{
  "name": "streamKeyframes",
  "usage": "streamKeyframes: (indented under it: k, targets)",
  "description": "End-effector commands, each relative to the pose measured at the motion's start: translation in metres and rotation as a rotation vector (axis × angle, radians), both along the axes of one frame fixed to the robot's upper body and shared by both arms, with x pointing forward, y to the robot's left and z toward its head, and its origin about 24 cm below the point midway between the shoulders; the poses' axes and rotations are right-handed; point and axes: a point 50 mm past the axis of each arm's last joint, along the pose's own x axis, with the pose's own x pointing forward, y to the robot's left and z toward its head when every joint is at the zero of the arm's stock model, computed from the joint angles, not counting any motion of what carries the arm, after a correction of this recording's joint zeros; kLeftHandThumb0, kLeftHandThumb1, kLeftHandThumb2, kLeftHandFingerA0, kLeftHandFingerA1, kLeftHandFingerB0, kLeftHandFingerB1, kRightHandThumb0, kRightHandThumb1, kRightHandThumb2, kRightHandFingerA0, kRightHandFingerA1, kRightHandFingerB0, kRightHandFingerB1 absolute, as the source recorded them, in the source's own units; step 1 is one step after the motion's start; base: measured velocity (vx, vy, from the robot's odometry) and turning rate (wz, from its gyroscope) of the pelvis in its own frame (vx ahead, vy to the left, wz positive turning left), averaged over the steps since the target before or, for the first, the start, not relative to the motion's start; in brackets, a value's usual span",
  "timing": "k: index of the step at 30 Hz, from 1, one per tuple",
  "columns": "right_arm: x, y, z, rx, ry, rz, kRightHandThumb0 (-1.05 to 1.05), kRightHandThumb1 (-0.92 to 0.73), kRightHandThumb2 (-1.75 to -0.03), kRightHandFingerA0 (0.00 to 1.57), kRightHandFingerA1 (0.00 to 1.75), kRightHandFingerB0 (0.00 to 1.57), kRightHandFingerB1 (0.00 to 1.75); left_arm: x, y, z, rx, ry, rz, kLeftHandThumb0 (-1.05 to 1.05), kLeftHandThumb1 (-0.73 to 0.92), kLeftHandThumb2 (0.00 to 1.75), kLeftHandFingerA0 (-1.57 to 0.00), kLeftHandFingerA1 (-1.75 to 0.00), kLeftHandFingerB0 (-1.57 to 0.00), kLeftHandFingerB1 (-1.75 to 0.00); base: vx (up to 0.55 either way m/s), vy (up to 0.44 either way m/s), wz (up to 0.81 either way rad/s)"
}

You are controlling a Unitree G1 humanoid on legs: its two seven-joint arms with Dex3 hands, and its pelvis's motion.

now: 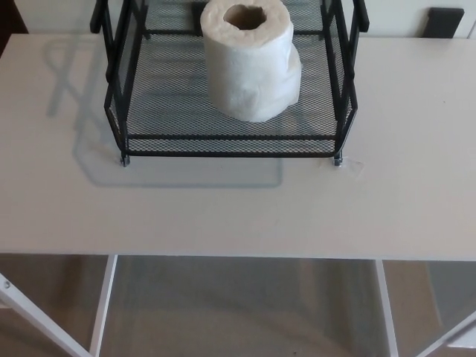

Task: The robot walks towards a desk on which a file tray is kept in the middle and a toilet paper roll is kept on its right. The robot uses its right hand to hook on finger in the gap of the roll and grabs it, lifts it and places it on the tray.

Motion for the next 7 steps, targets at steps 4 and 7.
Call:
streamKeyframes:
  k: [4, 7]
  targets:
    - [0.027, 0.0, 0.015, 0.285, -0.288, -0.374, -0.43, -0.56, -0.61, 0.27, 0.66, 0.1, 0.23, 0.001, 0.004, 0.004, 0.02, -0.021, -0.007, -0.86, 0.79, 1.16, -0.26, -0.57, -0.04, -0.4, 0.0, 0.0, 0.0]
    - [0.02, 0.004, 0.007, 0.323, -0.311, -0.442, -0.42, -0.58, -0.6, 0.14, 0.64, 0.09, 0.23, -0.002, 0.005, 0.004, 0.02, -0.015, -0.024, -0.85, 0.76, 1.13, -0.24, -0.55, -0.07, -0.4, 0.0, 0.0, 0.0]
